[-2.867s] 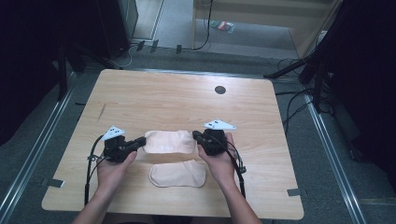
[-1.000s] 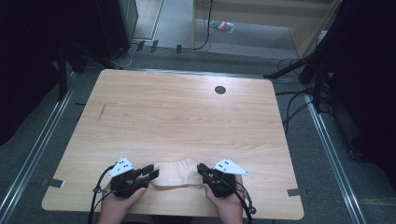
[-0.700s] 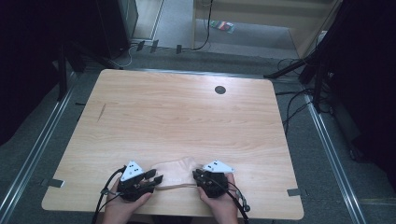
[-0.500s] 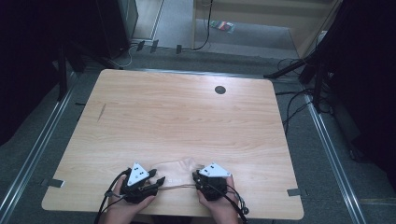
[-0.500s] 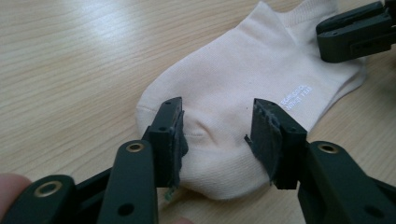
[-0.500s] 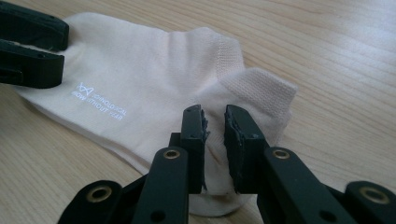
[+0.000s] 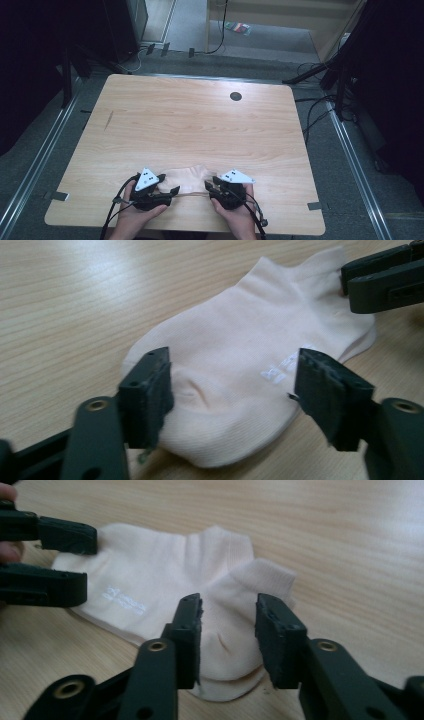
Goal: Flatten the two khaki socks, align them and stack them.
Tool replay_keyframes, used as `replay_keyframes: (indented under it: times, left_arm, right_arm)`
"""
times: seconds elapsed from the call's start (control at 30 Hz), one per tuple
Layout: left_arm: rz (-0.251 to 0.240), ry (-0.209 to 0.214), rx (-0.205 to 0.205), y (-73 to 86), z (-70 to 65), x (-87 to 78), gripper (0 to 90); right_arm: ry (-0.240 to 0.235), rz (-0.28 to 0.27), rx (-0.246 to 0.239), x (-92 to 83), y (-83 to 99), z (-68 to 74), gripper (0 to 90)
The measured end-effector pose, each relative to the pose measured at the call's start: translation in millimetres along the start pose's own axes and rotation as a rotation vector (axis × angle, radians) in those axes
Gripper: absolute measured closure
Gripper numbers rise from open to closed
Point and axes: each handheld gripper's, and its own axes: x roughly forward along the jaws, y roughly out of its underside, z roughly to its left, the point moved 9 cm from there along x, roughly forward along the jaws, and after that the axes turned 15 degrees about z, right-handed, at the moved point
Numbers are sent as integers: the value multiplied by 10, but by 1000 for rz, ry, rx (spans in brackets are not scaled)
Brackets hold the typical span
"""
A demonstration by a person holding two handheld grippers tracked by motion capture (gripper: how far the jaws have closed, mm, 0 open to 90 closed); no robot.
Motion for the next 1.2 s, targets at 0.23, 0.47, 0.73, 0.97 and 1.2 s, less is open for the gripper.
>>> replay_keyframes:
  times: [0.23,0.47,0.73,0.97,1.2]
  left_arm:
    - [-28,40,-13,-34,18,-79,85]
    - [-87,52,-12,-68,116,-247,62]
    - [-121,35,-80,-45,408,-366,33]
    - [-129,-12,-105,-22,640,-420,33]
    - [-133,-74,-130,30,864,-496,33]
  right_arm:
    - [-23,-79,17,-148,-122,-50,271]
    - [60,-75,-2,-245,-148,-205,0]
    - [111,-98,54,-366,-150,-444,0]
    - [142,-120,83,-472,-131,-670,0]
    - [174,-142,100,-588,-87,-893,0]
